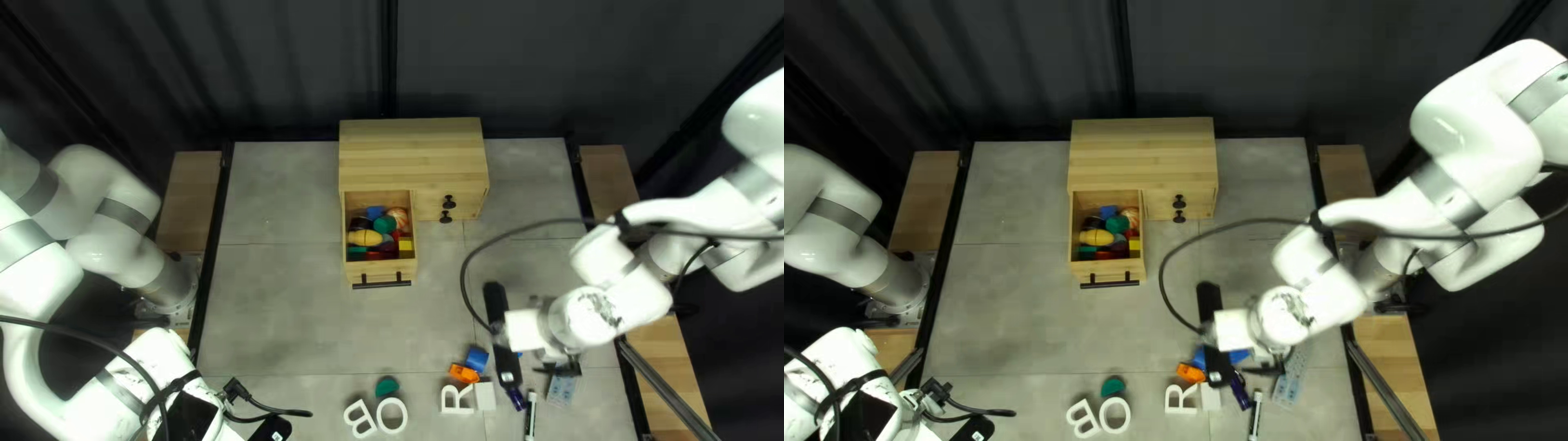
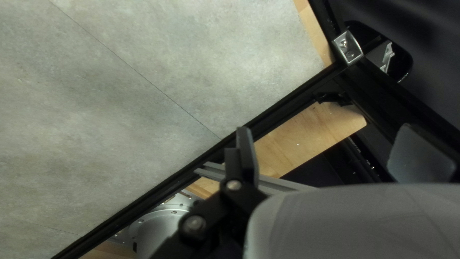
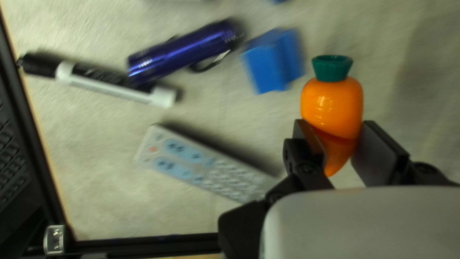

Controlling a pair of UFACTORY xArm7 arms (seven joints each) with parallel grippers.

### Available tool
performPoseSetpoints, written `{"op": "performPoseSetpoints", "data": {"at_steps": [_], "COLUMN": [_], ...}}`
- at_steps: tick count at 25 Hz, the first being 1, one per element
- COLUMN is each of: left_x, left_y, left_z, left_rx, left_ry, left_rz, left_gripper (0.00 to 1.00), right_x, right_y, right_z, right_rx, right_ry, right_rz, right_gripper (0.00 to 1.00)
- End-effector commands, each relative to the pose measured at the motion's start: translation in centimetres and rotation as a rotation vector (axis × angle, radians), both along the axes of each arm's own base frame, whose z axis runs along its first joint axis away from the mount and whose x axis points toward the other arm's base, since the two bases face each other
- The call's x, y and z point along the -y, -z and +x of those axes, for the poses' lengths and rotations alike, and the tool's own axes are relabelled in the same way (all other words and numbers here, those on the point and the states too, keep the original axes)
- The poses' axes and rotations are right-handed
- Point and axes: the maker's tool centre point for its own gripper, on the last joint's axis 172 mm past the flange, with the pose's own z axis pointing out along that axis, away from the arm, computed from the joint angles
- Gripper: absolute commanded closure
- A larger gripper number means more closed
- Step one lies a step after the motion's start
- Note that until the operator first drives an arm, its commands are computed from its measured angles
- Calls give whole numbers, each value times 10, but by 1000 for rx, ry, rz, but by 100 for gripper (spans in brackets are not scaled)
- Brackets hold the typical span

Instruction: Open drawers and place objects into drawer and close

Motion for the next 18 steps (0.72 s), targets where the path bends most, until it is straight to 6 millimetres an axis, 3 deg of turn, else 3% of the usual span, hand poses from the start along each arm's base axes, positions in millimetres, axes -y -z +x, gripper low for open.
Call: {"op": "performPoseSetpoints", "data": {"at_steps": [1,4,10,15,17,18], "left_x": [0,0,0,0,0,0], "left_y": [0,0,0,0,0,0], "left_z": [0,0,0,0,0,0], "left_rx": [0,0,0,0,0,0], "left_ry": [0,0,0,0,0,0], "left_rz": [0,0,0,0,0,0], "left_gripper": [0,0,0,0,0,0], "right_x": [56,78,134,156,159,159], "right_y": [-51,-60,-53,-48,-42,-41], "right_z": [65,95,157,196,207,208], "right_rx": [30,52,133,195,210,212], "right_ry": [-22,-38,-66,-100,-108,-109], "right_rz": [-67,-91,-136,-154,-158,-158], "right_gripper": [84,84,84,82,57,13]}}
